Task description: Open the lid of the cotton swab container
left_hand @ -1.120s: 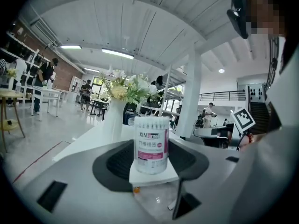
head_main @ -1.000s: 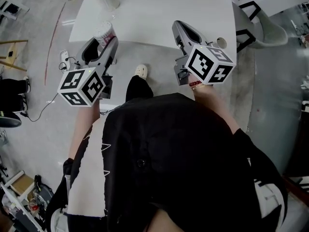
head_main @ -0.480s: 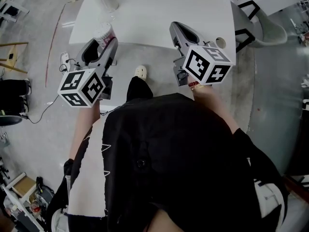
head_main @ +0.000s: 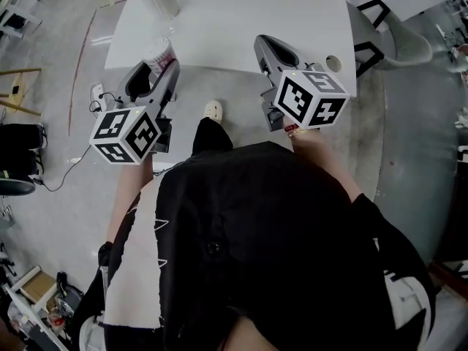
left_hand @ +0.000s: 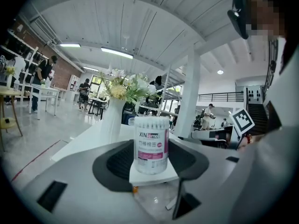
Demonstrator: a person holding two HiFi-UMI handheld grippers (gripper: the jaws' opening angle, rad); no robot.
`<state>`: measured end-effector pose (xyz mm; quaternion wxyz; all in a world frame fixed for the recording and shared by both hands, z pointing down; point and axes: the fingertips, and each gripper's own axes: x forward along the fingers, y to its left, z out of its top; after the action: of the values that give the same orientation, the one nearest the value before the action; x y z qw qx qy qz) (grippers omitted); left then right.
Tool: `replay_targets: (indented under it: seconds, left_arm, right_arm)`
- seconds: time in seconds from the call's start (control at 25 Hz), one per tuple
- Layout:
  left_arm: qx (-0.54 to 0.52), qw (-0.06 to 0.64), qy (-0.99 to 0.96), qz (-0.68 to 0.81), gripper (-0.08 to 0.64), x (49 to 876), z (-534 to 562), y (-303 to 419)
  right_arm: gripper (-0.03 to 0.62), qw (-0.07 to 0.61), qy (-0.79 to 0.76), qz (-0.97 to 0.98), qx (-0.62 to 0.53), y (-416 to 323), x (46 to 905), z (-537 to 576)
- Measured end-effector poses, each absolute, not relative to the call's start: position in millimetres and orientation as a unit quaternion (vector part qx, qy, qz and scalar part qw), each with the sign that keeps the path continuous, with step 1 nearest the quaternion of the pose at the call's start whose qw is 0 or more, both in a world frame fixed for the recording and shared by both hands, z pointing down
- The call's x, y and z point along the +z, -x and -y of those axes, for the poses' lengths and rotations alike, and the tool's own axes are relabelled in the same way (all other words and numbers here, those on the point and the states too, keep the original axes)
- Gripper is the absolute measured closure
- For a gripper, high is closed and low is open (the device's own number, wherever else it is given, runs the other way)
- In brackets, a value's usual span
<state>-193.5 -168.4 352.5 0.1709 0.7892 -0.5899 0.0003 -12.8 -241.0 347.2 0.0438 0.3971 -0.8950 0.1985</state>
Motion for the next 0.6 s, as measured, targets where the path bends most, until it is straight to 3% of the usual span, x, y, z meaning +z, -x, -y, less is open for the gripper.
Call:
replay_targets:
  seconds: [0.6]
  left_arm:
    - [-0.002, 0.170, -0.788, 0.592, 0.318, 352.0, 170.3, 199.3]
  right_arm:
    - [0.588, 0.056, -0.392, 0.897, 0.196, 21.1, 352.3, 239.6]
